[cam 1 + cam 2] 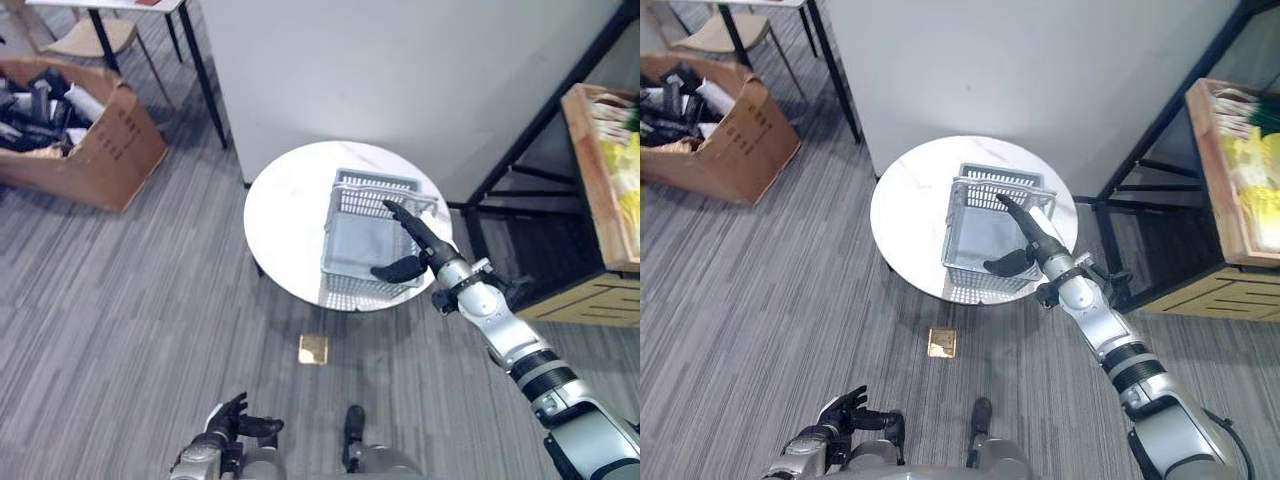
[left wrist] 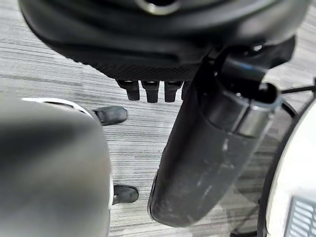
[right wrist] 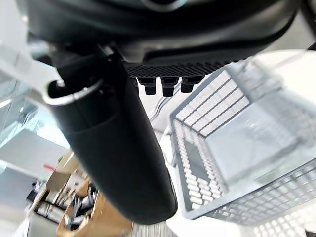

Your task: Get the vegetables into the basket

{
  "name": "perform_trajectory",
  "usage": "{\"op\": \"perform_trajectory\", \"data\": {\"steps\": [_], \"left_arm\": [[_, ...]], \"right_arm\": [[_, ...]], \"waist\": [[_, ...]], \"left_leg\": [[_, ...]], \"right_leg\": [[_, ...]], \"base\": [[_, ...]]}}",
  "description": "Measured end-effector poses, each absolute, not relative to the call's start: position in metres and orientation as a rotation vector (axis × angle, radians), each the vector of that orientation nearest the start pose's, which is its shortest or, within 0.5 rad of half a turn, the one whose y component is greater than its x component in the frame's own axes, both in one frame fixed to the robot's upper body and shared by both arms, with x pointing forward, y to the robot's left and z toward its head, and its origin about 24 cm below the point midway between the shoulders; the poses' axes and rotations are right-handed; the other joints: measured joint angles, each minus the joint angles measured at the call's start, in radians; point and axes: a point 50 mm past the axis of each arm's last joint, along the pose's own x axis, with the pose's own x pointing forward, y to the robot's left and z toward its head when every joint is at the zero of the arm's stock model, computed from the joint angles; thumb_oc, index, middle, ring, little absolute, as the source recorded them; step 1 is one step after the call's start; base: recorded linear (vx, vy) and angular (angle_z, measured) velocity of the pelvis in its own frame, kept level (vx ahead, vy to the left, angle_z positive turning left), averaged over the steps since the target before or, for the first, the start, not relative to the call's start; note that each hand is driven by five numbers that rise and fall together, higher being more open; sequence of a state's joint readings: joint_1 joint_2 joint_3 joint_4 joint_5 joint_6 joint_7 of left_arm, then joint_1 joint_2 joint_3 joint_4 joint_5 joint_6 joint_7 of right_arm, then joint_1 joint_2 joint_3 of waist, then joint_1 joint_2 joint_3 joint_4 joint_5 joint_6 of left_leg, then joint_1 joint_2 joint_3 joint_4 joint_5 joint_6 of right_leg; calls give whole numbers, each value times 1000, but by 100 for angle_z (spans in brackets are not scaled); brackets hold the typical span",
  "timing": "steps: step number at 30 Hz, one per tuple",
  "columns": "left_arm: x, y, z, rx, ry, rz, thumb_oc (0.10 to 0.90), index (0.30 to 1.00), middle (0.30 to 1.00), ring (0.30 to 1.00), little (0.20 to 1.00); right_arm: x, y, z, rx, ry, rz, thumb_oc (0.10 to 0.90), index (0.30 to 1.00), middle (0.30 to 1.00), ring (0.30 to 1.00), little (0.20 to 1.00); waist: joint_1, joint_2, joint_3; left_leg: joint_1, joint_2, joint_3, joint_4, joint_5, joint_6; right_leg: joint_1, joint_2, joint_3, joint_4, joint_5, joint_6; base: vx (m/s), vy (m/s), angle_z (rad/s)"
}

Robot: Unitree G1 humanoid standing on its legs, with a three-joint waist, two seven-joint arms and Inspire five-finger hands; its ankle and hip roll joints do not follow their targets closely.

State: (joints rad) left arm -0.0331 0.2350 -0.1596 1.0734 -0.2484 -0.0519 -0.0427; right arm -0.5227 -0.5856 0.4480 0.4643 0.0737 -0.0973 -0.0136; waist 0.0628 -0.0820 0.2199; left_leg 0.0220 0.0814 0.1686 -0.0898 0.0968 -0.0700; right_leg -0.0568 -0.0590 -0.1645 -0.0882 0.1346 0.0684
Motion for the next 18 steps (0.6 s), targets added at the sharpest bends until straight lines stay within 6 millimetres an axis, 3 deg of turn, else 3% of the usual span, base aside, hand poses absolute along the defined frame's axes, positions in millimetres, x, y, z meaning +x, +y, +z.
{"op": "perform_trajectory", "data": {"steps": [1,4,6,9,11,13,18], "left_arm": [[141,221,-143,59,982,73,900,1000,1000,1000,1000],[144,224,-142,52,973,87,900,1000,1000,1000,1000],[147,230,-139,48,952,103,900,1000,1000,1000,1000],[141,235,-140,21,967,138,900,1000,1000,1000,1000],[143,240,-138,35,965,140,900,1000,1000,1000,1000],[143,242,-138,40,968,144,900,1000,1000,1000,1000],[141,243,-139,46,975,142,900,1000,1000,1000,1000]], "right_arm": [[352,-182,94,-715,-52,275,900,1000,1000,1000,1000],[365,-183,108,-781,-63,261,900,1000,1000,1000,1000],[386,-192,152,-904,-125,205,900,1000,1000,1000,1000],[392,-201,206,-1001,-245,135,900,1000,1000,1000,1000],[394,-194,238,-1011,-349,105,900,1000,1000,1000,1000],[394,-195,237,-1034,-345,104,900,1000,1000,1000,1000],[405,-218,231,-1119,-221,36,900,1000,1000,1000,1000]], "waist": [[8,-5,15],[41,-10,19],[62,-19,52],[69,-29,58],[67,-53,60],[68,-59,60],[69,-60,61]], "left_leg": [[-14,0,-14,0,7,-4],[-33,1,-24,0,11,-6],[-57,2,-35,0,14,-8],[-64,4,-49,0,13,-9],[-42,3,-52,1,13,-9],[-41,2,-51,1,13,-10],[-74,1,-52,0,24,-14]], "right_leg": [[-9,1,-9,0,2,-3],[-21,5,-20,0,9,-12],[-39,6,-31,0,9,-12],[-37,7,-35,1,7,-10],[-13,6,-31,1,7,-10],[-13,5,-29,0,6,-10],[-45,-1,-28,0,0,-1]], "base": [[-23,-25,15],[-37,-22,14],[5,-9,13],[41,-15,17],[22,-10,7],[-14,2,-2],[-40,11,1]]}}
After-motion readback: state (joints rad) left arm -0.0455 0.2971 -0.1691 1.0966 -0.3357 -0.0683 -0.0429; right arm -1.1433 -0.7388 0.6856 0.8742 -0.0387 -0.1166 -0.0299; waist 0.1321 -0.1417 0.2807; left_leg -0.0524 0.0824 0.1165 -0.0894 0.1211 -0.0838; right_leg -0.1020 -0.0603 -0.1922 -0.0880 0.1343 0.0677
